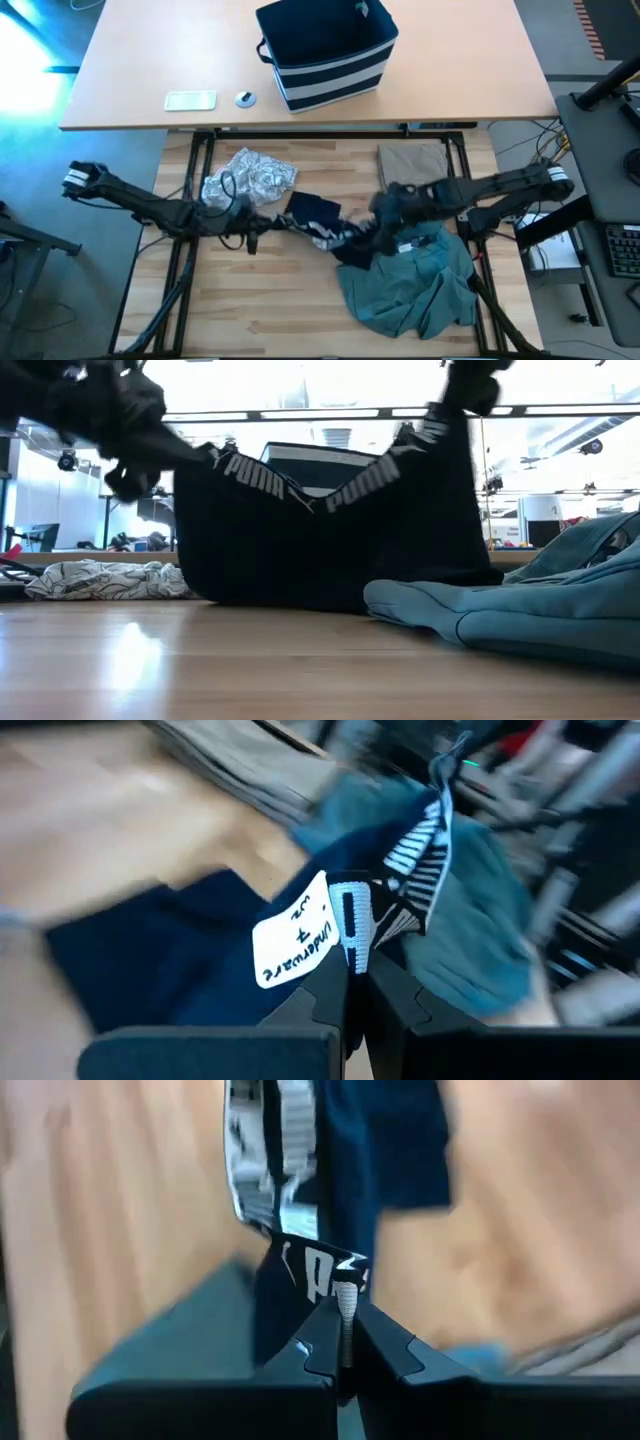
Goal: Fold Laundry from Bin
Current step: Fold the blue boxer
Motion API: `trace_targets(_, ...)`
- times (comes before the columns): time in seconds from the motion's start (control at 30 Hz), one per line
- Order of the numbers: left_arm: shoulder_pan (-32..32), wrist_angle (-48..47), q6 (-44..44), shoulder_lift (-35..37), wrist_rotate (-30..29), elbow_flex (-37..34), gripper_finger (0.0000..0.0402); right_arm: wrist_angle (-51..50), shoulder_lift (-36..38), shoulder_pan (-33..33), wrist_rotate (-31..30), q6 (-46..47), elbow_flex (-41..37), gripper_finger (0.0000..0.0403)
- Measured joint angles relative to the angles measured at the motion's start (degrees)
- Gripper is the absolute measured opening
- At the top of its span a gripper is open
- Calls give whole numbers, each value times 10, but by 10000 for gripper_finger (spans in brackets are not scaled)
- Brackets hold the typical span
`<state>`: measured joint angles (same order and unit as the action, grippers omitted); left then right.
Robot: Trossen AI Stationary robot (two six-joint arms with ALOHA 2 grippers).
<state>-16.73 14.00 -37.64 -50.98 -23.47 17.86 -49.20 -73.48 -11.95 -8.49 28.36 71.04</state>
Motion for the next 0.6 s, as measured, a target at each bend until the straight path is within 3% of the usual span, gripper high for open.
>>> trace_targets(0.17, -20, 59, -58, -27, 84, -70, 0, -2, -5, -87, 93, 45, -58, 9)
trace_targets(0.27, -21, 65, -92, -31, 96, -84, 0, -1, -6, -115, 92, 97, -67, 9)
trace_targets(0.47, -4, 121, -25, -2, 75, -42, 0, -3, 12, -105, -57, 108, 3, 9)
trace_targets(0.6, 26, 54, 62, 25, 64, 50, 0, -4, 15, -82, -151, 57, 79, 9)
